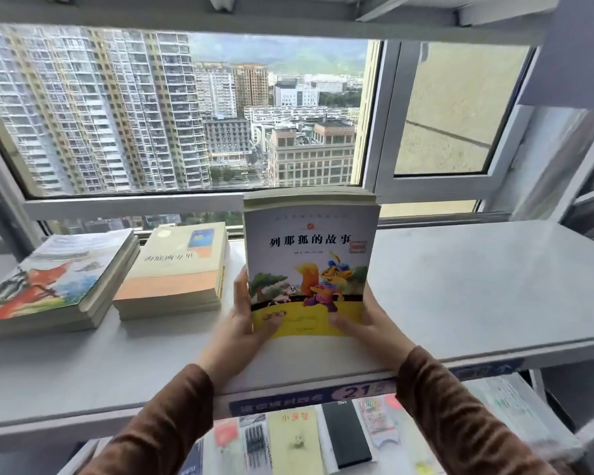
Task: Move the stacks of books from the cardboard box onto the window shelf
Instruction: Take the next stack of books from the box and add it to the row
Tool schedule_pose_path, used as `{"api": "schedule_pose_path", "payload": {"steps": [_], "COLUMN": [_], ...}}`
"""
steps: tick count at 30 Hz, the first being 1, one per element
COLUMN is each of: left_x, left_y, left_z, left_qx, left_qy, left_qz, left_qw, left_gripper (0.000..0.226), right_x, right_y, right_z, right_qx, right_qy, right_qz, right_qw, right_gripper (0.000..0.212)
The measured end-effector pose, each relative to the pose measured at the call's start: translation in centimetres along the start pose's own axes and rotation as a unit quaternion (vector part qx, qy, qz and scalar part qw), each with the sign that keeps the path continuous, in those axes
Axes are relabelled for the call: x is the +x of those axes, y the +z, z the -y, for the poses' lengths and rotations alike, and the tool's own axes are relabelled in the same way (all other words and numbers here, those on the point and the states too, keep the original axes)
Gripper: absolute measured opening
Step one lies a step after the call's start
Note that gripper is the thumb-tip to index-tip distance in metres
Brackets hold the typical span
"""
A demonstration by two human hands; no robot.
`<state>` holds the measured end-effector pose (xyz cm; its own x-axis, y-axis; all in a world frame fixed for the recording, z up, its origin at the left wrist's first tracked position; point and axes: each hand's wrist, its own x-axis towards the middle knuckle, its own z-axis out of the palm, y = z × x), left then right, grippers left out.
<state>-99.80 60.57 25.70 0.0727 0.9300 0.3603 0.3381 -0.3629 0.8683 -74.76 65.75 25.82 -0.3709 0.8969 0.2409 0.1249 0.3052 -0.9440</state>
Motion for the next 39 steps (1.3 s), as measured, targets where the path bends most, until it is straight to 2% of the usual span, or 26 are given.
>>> {"api": "schedule_pose_path", "payload": {"steps": [2,4,7,9,12,14,16,19,24,26,29,31,33,36,39], "left_x": [0.2,0.8,2.6,4.6,7.2,8.3,9.2,10.0,10.2,10.3,10.3,10.3,10.3,9.8,8.9], "left_y": [0.0,-0.1,-0.7,-1.2,-1.6,-1.6,-1.7,-2.2,-2.6,-2.6,-2.6,-2.8,-2.8,-2.7,-2.5], "left_z": [0.1,0.0,-0.2,-1.0,-1.9,-1.8,-1.5,-0.9,0.0,0.8,1.6,1.8,1.7,0.8,-1.2], "left_qx": [0.014,0.018,-0.102,-0.172,-0.142,-0.128,-0.121,-0.124,-0.083,-0.057,-0.023,-0.024,-0.013,0.065,0.198], "left_qy": [-0.005,-0.008,-0.061,-0.152,-0.272,-0.324,-0.345,-0.341,-0.338,-0.335,-0.339,-0.34,-0.338,-0.309,-0.203], "left_qz": [0.0,-0.012,-0.022,-0.036,-0.045,-0.046,-0.065,-0.091,-0.092,-0.075,-0.079,-0.079,-0.07,-0.06,-0.025], "left_qw": [1.0,1.0,0.993,0.973,0.951,0.936,0.928,0.927,0.933,0.937,0.937,0.937,0.938,0.947,0.959], "left_gripper": [0.073,0.077,0.07,0.064,0.039,0.02,0.008,0.014,0.031,0.049,0.074,0.08,0.079,0.085,0.078], "right_x": [0.4,1.2,2.6,4.3,7.4,9.3,10.8,12.5,13.4,13.5,13.9,14.1,13.8,12.4,9.7], "right_y": [-0.4,-0.6,-0.6,-0.6,-0.1,0.3,0.7,1.4,2.0,2.1,2.1,1.6,0.7,-0.6,-1.5], "right_z": [-0.7,-0.5,0.3,1.1,1.9,2.2,2.3,2.1,1.5,1.3,1.0,1.1,1.5,2.0,2.8], "right_qx": [-0.008,0.003,0.074,0.122,0.178,0.185,0.179,0.192,0.204,0.2,0.137,-0.035,-0.185,-0.257,-0.284], "right_qy": [0.001,-0.001,0.024,0.079,0.204,0.266,0.312,0.344,0.356,0.353,0.347,0.313,0.275,0.237,0.183], "right_qz": [0.013,0.005,-0.009,-0.027,-0.052,-0.047,-0.035,-0.031,-0.034,-0.034,-0.032,-0.025,-0.012,-0.017,-0.046], "right_qw": [1.0,1.0,0.997,0.989,0.961,0.945,0.932,0.919,0.911,0.913,0.927,0.949,0.944,0.937,0.94], "right_gripper": [0.078,0.076,0.059,0.04,0.033,0.03,0.015,0.006,0.007,0.015,0.034,0.048,0.06,0.07,0.061]}}
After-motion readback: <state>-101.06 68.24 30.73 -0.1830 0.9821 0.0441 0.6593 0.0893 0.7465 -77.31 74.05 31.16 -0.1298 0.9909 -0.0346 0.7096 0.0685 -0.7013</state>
